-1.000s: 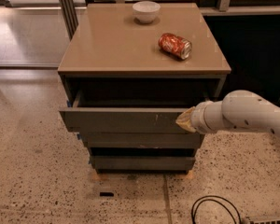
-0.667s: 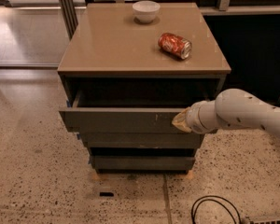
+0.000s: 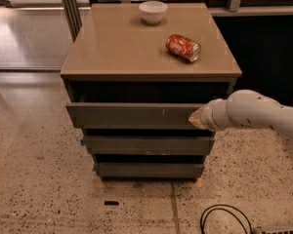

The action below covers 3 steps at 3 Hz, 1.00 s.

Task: Close top drawer

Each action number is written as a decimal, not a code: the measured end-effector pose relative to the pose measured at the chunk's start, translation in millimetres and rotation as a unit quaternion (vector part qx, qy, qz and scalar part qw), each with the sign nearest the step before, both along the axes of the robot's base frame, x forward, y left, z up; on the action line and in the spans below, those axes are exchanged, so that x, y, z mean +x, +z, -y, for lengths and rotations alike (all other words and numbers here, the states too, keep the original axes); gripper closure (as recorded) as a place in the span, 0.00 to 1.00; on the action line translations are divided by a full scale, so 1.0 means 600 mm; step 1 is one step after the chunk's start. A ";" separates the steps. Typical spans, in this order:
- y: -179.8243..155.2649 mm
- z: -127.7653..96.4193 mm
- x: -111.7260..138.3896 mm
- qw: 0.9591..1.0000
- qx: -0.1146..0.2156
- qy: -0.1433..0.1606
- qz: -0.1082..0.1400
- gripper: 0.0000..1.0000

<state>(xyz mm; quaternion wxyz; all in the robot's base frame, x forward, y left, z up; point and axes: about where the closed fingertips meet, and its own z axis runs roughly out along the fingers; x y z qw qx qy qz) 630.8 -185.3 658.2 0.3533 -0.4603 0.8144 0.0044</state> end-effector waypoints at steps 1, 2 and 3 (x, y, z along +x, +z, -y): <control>0.000 0.000 0.000 1.000 0.000 0.000 0.000 1.00; 0.001 -0.013 0.000 1.000 0.002 0.014 -0.009 1.00; 0.011 -0.028 0.029 1.000 0.002 0.017 -0.009 1.00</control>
Offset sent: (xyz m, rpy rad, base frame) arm -0.0001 0.0150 0.0026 0.0111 0.0418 0.0611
